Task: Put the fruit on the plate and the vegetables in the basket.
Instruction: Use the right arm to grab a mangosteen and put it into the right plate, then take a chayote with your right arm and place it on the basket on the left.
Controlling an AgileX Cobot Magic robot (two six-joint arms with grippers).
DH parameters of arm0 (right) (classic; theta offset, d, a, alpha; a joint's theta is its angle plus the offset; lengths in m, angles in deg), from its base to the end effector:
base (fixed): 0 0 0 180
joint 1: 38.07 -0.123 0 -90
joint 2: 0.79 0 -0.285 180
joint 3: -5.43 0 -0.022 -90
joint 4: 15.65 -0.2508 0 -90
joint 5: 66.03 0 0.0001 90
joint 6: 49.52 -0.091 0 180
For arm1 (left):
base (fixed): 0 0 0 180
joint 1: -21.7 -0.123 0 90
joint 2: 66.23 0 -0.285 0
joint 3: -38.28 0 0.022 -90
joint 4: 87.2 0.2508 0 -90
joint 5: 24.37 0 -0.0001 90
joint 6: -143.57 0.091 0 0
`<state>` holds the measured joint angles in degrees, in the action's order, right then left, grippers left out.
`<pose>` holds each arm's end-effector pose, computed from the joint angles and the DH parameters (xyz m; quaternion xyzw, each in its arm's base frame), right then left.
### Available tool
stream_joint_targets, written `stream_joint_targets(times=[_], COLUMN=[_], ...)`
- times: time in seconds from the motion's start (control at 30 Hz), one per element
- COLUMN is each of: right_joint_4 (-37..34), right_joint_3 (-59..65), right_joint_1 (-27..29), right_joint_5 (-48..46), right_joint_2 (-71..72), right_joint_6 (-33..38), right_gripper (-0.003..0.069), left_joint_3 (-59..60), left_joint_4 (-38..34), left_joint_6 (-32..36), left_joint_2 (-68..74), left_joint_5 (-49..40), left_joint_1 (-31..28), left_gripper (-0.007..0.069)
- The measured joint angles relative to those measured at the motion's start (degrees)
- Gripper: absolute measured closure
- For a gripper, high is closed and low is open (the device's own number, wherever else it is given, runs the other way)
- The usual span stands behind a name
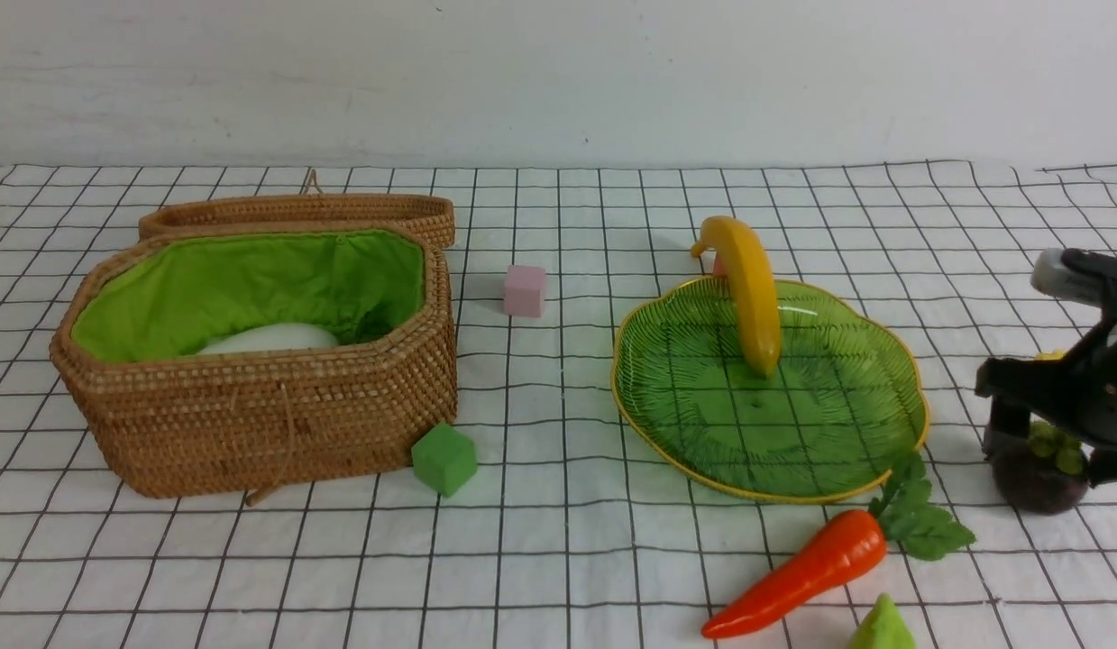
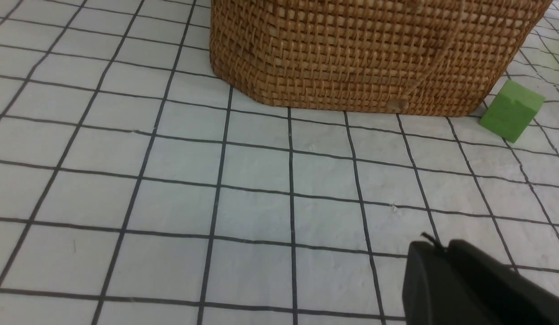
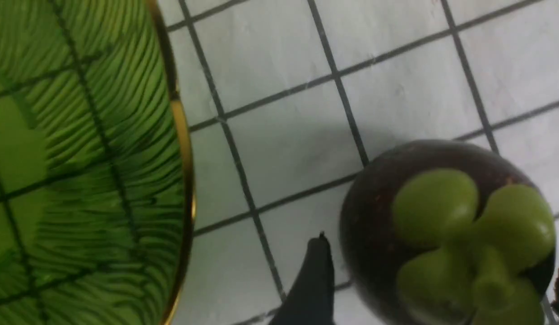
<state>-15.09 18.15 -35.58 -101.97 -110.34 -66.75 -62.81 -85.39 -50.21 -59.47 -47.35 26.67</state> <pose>0.3525 -0.0159 0.1917 0.1649 0.9680 0.0207 0.1879 0.0515 -0.0033 0.1682 -0.0542 0.8105 -0.0817 0.5775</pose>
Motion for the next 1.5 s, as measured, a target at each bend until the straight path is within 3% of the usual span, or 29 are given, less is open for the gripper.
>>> stream_joint_targets(times=[0.13, 0.2, 0.47, 0.6, 0.67, 0.87, 1.13, 1.3, 1.5], right_joint_4=[1.82, 2.21, 2.14, -2.48, -8.45, -16.86, -17.12, -17.31, -16.22], right_joint_3=[-0.51, -0.64, -2.41, -4.85, -6.91, -11.39, -15.87, -17.22, -17.04], right_joint_1=[0.00, 0.00, -0.08, -1.36, -4.28, -10.07, -10.25, -10.14, -9.15], right_joint_5=[0.26, 0.20, 0.85, 5.39, 9.18, 10.32, 5.20, 0.44, -11.45], right_joint_2=[-4.15, -5.41, 3.74, 7.49, 7.30, -3.44, -10.15, -8.48, 0.56], right_joint_6=[0.00, 0.05, 4.64, 9.83, 17.23, 30.15, 30.46, 26.55, 19.55], right_gripper=[0.0027, 0.0090, 0.0091, 0.0091, 0.0091, 0.0091, 0.0087, -0.0015, 0.0006], left_joint_3=[0.00, 0.00, 0.02, 0.02, 0.02, 0.02, 0.02, 0.02, 0.06], left_joint_4=[0.00, 0.00, 0.00, 0.00, 0.00, 0.00, 0.00, 0.00, 0.00], left_joint_6=[0.00, 0.00, 0.00, 0.00, 0.00, 0.00, 0.00, 0.00, 0.00], left_joint_2=[0.00, 0.00, 0.00, 0.00, 0.00, 0.00, 0.00, 0.00, 0.00], left_joint_5=[0.00, 0.00, 0.06, 0.06, 0.06, 0.06, 0.06, 0.06, 0.10], left_joint_1=[0.00, 0.00, 0.00, 0.00, 0.00, 0.00, 0.00, 0.00, 0.00], left_gripper=[0.0585, 0.0582, 0.0571, 0.0568, 0.0564, 0.0559, 0.0547, 0.0543, 0.0534])
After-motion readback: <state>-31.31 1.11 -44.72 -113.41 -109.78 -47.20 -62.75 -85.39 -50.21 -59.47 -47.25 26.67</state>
